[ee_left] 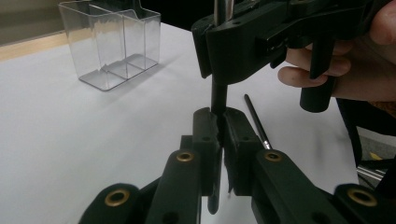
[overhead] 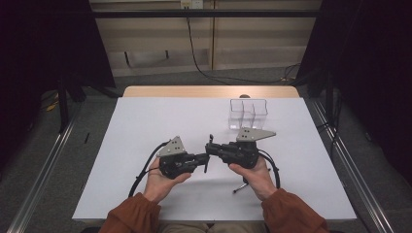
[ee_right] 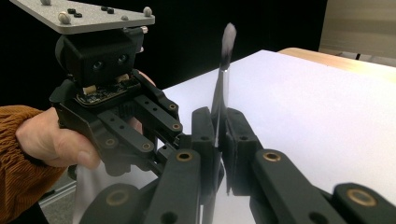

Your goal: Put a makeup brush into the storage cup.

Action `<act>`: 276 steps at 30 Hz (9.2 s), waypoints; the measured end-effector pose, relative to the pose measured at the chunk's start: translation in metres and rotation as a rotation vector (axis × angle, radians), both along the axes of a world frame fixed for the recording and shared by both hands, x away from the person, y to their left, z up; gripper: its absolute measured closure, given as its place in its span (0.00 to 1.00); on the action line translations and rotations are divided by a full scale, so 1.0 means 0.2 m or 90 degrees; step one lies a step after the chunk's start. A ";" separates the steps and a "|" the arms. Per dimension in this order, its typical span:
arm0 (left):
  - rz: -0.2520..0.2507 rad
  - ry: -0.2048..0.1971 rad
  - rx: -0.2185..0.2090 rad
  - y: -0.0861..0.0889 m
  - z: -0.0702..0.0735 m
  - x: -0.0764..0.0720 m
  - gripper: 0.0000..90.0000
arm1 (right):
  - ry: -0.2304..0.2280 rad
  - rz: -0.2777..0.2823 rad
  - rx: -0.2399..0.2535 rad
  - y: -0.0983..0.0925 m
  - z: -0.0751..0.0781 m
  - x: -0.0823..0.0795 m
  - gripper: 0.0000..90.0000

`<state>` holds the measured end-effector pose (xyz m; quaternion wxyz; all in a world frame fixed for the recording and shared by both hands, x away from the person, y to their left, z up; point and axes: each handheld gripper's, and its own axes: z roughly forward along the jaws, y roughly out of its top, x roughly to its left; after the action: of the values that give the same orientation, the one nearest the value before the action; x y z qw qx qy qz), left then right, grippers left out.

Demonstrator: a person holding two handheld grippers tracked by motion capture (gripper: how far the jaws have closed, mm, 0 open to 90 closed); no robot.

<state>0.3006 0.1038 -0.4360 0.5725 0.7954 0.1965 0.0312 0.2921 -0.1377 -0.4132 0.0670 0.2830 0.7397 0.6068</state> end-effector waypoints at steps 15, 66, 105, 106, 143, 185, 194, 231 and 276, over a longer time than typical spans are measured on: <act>0.002 -0.004 -0.008 0.00 0.00 0.01 0.82 | -0.007 -0.008 -0.010 -0.02 0.03 -0.01 0.94; 0.249 -0.027 -0.004 0.50 0.00 -0.09 0.03 | -0.026 -0.097 -0.023 -0.26 0.20 0.14 0.94; 0.337 -0.046 -0.008 0.74 0.00 -0.24 0.03 | -0.064 -0.225 -0.052 -0.43 0.40 0.41 0.94; 0.338 -0.049 -0.003 0.74 0.00 -0.24 0.03 | -0.064 -0.228 -0.053 -0.43 0.40 0.43 0.94; 0.340 -0.046 -0.003 0.77 0.00 -0.24 0.03 | -0.049 -0.301 -0.116 -0.36 0.35 0.69 0.94; 0.332 -0.063 0.009 0.76 0.01 -0.24 0.03 | 0.010 -0.308 -0.109 -0.39 0.12 0.69 0.93; 0.327 -0.065 0.009 0.75 0.01 -0.23 0.03 | 0.014 -0.319 -0.107 -0.42 0.10 0.67 0.69; 0.338 -0.076 0.010 0.74 0.02 -0.22 0.03 | -0.027 -0.312 -0.083 -0.44 0.10 0.49 0.02; 0.345 -0.081 -0.014 0.75 0.03 -0.28 0.03 | -0.049 -0.314 -0.059 -0.67 0.03 -0.06 0.02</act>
<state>0.2453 0.2546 -0.4299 0.5632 0.7039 0.3663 0.2307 0.2804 -0.2723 -0.4066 0.2539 0.4283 0.6724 0.5477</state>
